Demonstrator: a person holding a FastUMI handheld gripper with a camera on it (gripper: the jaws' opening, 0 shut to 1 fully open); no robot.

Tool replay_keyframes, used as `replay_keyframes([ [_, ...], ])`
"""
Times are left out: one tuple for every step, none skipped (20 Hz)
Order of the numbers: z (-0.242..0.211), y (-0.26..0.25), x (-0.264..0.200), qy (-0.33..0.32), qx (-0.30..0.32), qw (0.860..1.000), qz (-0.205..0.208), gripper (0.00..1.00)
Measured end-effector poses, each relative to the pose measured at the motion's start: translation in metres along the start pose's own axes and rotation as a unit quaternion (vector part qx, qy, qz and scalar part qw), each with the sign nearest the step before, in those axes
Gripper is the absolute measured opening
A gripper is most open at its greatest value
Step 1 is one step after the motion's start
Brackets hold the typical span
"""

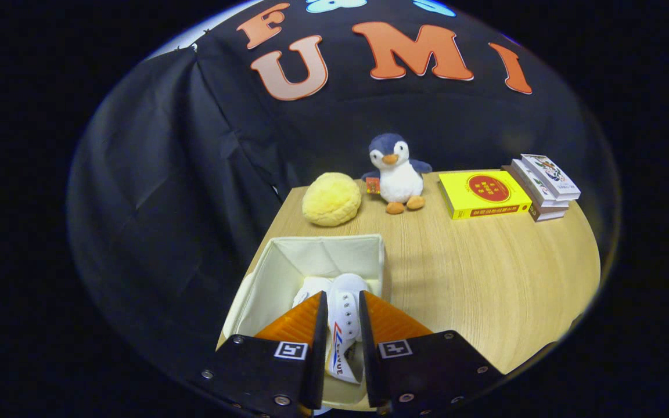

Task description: Open the storage box then place both shoes into the box .Put the left shoe in first, then the right shoe, with the right side of both shoes facing outward in a uniform manner.

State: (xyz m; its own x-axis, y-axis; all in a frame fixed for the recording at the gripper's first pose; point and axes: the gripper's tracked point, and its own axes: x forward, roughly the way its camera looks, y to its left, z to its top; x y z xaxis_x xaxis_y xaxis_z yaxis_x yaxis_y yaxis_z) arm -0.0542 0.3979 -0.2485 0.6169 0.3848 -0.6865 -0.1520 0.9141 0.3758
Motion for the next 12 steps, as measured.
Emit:
replay_keyframes([
  [0.011, -0.010, -0.007, -0.017, -0.001, 1.000, -0.001, 0.33],
  [0.022, -0.020, -0.012, -0.034, -0.002, 0.999, -0.002, 0.40],
  [0.034, -0.032, -0.019, -0.053, -0.006, 0.999, -0.003, 0.44],
  [0.044, -0.043, -0.026, -0.071, -0.010, 0.997, -0.007, 0.50],
  [0.056, -0.055, -0.034, -0.091, -0.017, 0.996, -0.008, 0.55],
  [0.065, -0.067, -0.041, -0.106, -0.025, 0.994, -0.011, 0.60],
  [0.071, -0.078, -0.046, -0.116, -0.033, 0.993, -0.011, 0.63],
  [0.078, -0.090, -0.053, -0.127, -0.037, 0.991, -0.013, 0.67],
  [0.086, -0.100, -0.058, -0.141, -0.038, 0.989, -0.011, 0.70],
  [0.094, -0.111, -0.064, -0.156, -0.038, 0.987, -0.013, 0.75],
  [0.103, -0.122, -0.071, -0.171, -0.037, 0.985, -0.013, 0.77],
  [0.111, -0.134, -0.078, -0.185, -0.037, 0.982, -0.015, 0.81],
])
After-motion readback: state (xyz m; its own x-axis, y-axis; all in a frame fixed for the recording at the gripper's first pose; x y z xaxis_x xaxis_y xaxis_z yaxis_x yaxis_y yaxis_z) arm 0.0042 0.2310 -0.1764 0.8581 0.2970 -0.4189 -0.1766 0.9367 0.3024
